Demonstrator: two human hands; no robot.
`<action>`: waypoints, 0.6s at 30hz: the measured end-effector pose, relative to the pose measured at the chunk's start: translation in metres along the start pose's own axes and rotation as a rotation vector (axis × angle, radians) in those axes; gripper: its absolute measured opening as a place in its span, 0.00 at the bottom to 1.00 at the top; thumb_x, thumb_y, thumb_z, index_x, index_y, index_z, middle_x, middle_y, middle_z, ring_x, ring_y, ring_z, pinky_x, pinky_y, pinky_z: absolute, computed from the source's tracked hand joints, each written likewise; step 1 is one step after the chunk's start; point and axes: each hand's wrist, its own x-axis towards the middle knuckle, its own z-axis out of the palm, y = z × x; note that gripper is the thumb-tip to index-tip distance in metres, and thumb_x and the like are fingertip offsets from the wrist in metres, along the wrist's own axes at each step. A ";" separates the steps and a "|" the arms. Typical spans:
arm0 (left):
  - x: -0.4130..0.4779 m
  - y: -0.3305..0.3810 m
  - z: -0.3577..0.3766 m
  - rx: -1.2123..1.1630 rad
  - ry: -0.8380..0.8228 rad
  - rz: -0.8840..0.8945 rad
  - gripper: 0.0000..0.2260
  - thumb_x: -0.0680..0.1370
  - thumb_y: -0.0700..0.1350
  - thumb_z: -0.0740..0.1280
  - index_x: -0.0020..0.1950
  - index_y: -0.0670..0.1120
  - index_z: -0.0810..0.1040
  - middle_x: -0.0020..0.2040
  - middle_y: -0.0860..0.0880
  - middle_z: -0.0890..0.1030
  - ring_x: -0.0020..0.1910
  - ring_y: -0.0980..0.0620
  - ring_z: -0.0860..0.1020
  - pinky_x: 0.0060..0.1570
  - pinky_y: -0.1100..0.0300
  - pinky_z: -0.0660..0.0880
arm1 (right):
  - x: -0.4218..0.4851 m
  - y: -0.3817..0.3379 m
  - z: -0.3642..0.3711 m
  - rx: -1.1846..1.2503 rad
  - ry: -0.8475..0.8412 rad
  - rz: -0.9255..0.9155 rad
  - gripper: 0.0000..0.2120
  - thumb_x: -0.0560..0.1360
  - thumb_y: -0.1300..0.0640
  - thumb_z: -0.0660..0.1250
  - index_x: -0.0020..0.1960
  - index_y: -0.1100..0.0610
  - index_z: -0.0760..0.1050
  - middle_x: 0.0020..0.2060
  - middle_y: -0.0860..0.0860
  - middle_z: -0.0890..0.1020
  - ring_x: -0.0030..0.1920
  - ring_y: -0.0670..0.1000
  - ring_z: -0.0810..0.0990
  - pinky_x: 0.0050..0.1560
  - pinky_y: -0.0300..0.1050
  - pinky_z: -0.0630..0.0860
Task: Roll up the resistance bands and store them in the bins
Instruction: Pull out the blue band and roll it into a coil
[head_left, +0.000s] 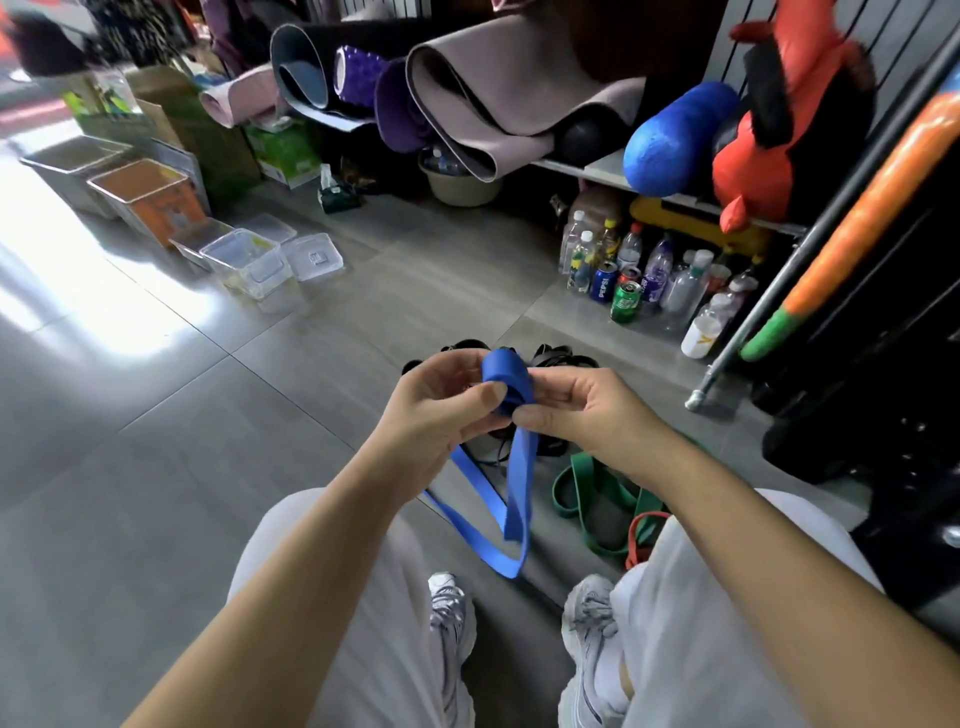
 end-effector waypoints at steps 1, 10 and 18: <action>0.000 0.000 0.003 -0.058 0.001 -0.022 0.10 0.68 0.33 0.70 0.48 0.41 0.78 0.38 0.48 0.83 0.37 0.53 0.81 0.39 0.62 0.78 | -0.001 -0.002 0.000 0.013 0.031 -0.020 0.14 0.70 0.67 0.69 0.53 0.55 0.78 0.42 0.44 0.85 0.46 0.42 0.82 0.48 0.32 0.75; 0.014 -0.003 0.011 1.407 -0.286 0.105 0.21 0.69 0.46 0.74 0.60 0.46 0.76 0.51 0.49 0.76 0.48 0.53 0.74 0.48 0.62 0.70 | -0.009 0.022 -0.009 -0.711 -0.032 0.151 0.07 0.68 0.53 0.72 0.44 0.53 0.78 0.36 0.51 0.80 0.37 0.48 0.77 0.39 0.45 0.72; -0.005 0.009 0.018 1.065 -0.176 0.041 0.13 0.67 0.40 0.75 0.48 0.50 0.79 0.42 0.47 0.82 0.42 0.49 0.80 0.45 0.59 0.76 | -0.035 0.011 -0.013 -0.353 0.067 0.118 0.20 0.68 0.63 0.74 0.57 0.55 0.73 0.44 0.52 0.82 0.43 0.48 0.81 0.50 0.46 0.77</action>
